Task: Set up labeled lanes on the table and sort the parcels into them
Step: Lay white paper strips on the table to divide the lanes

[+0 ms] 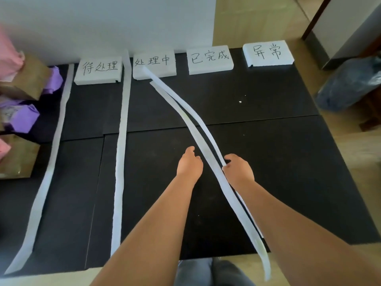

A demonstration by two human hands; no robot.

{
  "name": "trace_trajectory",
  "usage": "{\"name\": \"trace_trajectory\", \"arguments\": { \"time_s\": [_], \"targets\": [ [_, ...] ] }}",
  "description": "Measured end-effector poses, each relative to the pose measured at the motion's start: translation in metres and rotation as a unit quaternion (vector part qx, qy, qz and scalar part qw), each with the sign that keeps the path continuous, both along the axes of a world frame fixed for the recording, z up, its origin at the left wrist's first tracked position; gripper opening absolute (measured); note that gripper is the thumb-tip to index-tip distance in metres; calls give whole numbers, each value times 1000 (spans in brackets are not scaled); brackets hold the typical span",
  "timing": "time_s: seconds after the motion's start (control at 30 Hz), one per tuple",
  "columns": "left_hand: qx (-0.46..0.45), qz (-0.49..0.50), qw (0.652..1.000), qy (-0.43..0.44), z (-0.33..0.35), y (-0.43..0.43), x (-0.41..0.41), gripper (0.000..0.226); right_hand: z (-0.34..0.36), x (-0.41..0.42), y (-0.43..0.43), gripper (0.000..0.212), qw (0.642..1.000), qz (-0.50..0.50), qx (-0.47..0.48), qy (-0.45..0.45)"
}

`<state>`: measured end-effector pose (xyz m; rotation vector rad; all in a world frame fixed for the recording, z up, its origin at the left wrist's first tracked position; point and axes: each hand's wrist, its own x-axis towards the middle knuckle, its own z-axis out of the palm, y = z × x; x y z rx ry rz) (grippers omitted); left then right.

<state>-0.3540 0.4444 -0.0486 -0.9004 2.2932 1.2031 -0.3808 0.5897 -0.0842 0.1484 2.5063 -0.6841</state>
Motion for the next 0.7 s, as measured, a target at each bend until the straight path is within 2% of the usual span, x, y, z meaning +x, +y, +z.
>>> {"name": "trace_trajectory", "arguments": {
  "time_s": [0.1, 0.23, 0.3, 0.43, 0.6, 0.7],
  "targets": [
    [32, 47, 998, 5, -9, -1, -16, 53, -2, -6, 0, 32, 1000, 12, 13, -10],
    [98, 155, 983, -19, -15, 2, -37, 62, -6, -13, 5, 29, 1000, 1, -5, -16],
    [95, 150, 983, -37, -22, 6, -43, 62, -8, -16, 7, 30, 1000, 5, -6, -15],
    [92, 137, 986, -39, -32, 18, -48, 49, -13, -20, 10, 27, 1000, 4, -12, -9],
    [138, 210, 966, -59, -33, 28, -51, 19, -17, -25, 13, 26, 999, 17, -43, -13],
    [118, 231, 964, -48, -30, 36, -53, 18, -15, -32, 20, 22, 997, 18, -68, -15]
  ]
}}
